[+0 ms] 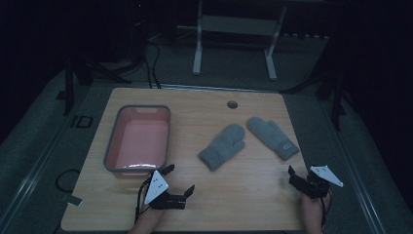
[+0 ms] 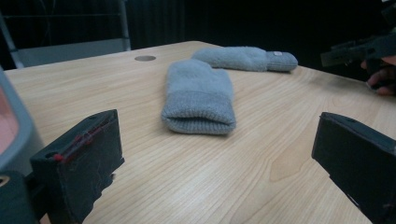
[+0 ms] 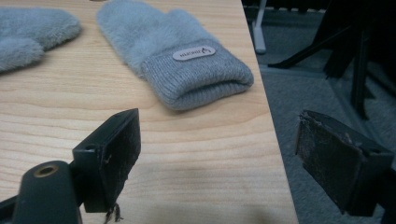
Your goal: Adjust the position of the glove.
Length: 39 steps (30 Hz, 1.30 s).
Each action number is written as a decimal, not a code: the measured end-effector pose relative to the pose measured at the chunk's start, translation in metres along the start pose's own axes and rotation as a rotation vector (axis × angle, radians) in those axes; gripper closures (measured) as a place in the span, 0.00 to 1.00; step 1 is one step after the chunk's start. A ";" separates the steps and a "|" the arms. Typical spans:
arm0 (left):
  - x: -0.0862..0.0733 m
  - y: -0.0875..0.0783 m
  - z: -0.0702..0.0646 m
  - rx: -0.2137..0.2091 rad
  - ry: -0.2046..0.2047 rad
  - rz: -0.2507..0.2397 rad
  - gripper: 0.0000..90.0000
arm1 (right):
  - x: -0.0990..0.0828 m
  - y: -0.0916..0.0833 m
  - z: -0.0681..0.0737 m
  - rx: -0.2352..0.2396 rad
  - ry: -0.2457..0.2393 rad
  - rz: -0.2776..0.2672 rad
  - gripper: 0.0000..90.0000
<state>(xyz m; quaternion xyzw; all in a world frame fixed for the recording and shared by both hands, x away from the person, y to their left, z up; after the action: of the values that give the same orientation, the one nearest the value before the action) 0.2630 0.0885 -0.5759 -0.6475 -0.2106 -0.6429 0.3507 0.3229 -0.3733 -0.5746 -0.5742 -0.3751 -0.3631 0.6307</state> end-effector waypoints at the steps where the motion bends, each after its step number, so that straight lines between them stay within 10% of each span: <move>1: 0.000 0.000 0.000 0.000 0.000 0.000 0.02 | 0.000 0.000 -0.001 0.007 0.010 0.005 0.16; 9: -0.001 0.001 0.001 -0.007 0.002 0.005 0.02 | 0.001 0.002 0.001 0.027 0.021 0.040 0.16; 16: -0.001 -0.001 0.000 -0.014 0.004 0.008 0.02 | 0.013 0.009 0.014 0.142 0.009 0.131 0.18; 39: 0.000 -0.003 0.001 -0.031 -0.005 0.010 0.02 | 0.069 0.050 0.080 0.394 -0.247 0.270 0.16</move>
<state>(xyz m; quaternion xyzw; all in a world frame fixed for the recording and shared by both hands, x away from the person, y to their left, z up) 0.2614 0.0912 -0.5752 -0.6553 -0.1984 -0.6429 0.3434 0.3940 -0.2914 -0.5313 -0.5252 -0.4327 -0.1231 0.7223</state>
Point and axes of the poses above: each handheld gripper's, and its own axes: y roughly forward along the jaws, x roughly out of its top, z roughly to its left, the point moved 4 cm from there along y, roughly forward along the jaws, and after that the axes turned 6 degrees about y, right-handed, at the moved point
